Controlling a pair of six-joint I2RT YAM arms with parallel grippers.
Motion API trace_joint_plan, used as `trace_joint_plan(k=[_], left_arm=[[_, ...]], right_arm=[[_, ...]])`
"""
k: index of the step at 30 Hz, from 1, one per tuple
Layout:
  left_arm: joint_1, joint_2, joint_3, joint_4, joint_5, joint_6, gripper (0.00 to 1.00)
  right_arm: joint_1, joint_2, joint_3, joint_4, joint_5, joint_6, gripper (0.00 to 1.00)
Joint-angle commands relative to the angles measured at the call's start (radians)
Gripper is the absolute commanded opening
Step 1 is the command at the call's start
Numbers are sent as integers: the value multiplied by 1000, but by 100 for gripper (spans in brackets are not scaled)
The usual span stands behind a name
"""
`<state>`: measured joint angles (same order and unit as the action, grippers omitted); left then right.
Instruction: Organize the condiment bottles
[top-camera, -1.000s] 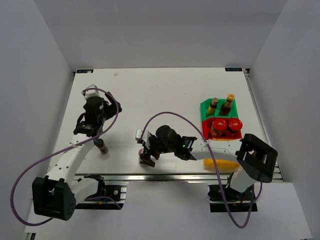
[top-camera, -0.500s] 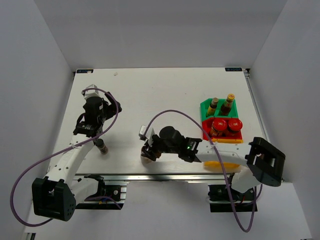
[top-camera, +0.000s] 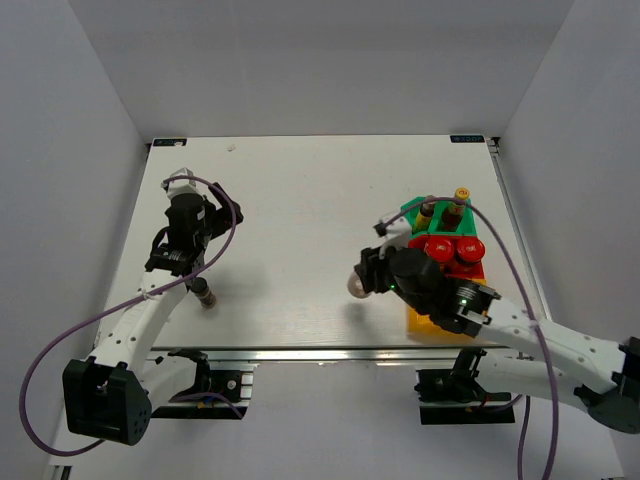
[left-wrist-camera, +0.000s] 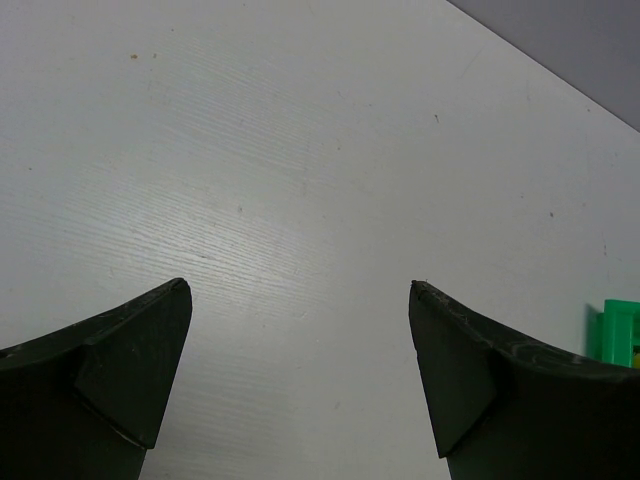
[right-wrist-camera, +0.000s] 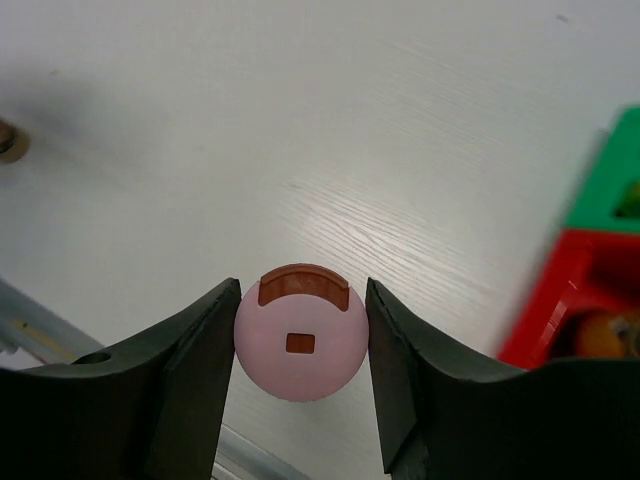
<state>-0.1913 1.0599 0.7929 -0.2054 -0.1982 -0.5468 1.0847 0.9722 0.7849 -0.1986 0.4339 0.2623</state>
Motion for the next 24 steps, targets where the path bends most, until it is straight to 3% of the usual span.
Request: trace_joint_plan(k=[1,6,8,15,24], left_arm=[[3,-8,0,26,19,4,98],[3,5,2,34,25,2,98],[3,6,2,32,22,2,98],[1,-6,-3,35,23,2,98],[3,5,-1,34,23,4,98]], right_arm=[[-9,-127,-3,-305,268,236,38],[-11,-282,36,-637,402,567,36],[-11,-302,51,-796,442,671,36],[-11,-282,82,-1106,646,1023,34],[-12,-299,71,-1099,727,1048,33]])
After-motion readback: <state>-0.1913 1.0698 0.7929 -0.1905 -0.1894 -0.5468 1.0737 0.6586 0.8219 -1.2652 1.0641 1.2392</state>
